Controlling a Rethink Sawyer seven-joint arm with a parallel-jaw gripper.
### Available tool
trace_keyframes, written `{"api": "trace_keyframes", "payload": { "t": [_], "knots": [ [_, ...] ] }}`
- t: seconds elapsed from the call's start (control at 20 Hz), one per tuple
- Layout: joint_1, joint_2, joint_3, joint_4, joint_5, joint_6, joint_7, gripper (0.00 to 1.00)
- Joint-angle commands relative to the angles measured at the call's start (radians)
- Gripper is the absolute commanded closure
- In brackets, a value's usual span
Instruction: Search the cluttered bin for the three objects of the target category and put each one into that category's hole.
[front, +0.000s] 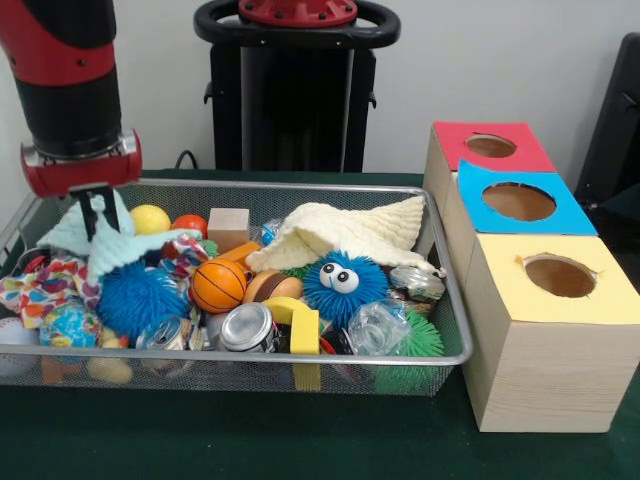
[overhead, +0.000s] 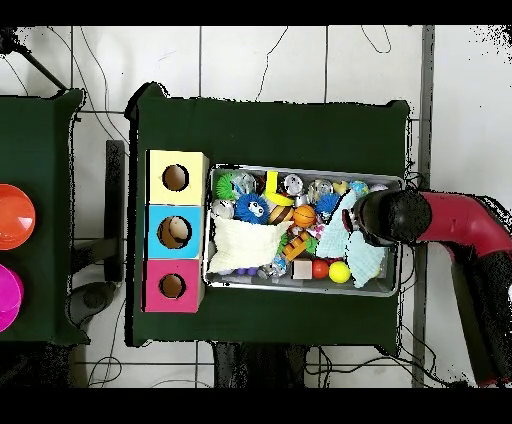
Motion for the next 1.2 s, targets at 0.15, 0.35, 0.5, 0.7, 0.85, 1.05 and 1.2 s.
{"api": "trace_keyframes", "payload": {
  "t": [0.15,0.35,0.5,0.7,0.85,1.05,1.2],
  "knots": [
    [0.03,-0.152,0.035,0.091,0.05,0.118,-0.169,1.0],
    [0.035,-0.147,0.036,0.115,0.063,0.095,-0.144,1.0],
    [0.05,-0.161,0.033,0.167,0.081,0.062,-0.095,1.0],
    [0.065,-0.188,0.029,0.203,0.107,0.052,-0.06,1.0],
    [0.078,-0.202,0.021,0.214,0.117,0.045,-0.045,1.0],
    [0.086,-0.217,0.02,0.224,0.133,0.045,-0.041,1.0],
    [0.089,-0.22,0.017,0.225,0.141,0.047,-0.042,1.0]
  ]
}}
